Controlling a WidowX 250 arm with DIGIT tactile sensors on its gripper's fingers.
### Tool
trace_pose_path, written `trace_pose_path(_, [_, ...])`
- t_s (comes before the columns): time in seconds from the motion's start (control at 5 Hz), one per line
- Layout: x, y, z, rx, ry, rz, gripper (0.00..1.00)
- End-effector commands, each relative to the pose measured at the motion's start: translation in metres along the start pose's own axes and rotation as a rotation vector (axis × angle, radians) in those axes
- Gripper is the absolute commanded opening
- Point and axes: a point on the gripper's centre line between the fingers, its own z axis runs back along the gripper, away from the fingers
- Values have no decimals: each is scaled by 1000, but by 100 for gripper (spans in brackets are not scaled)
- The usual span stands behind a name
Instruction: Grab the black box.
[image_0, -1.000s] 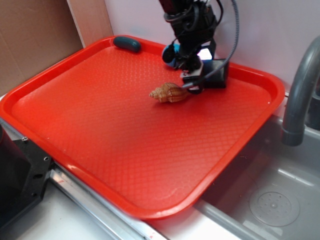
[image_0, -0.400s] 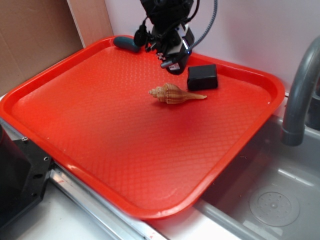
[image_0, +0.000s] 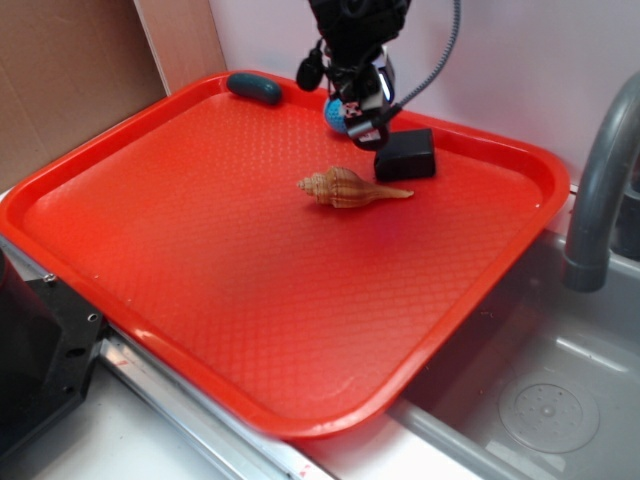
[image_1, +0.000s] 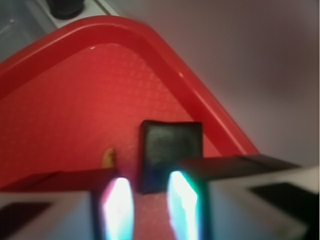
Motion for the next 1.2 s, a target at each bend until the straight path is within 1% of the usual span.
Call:
trace_pose_path(0.0, [13, 9, -23, -95, -27, 113, 100])
trace_pose_path(0.2, [14, 1, -39, -161, -40, 132, 100])
trace_pose_path(0.4, [22, -10, -39, -189, -58, 96, 100])
trace_pose_path(0.6, [22, -13, -22, -167, -75, 93, 100])
trace_pose_path(0.8, [16, -11, -1, -85, -20, 328, 100])
trace_pose_path(1.0, [23, -9, 1, -19, 2, 569, 100])
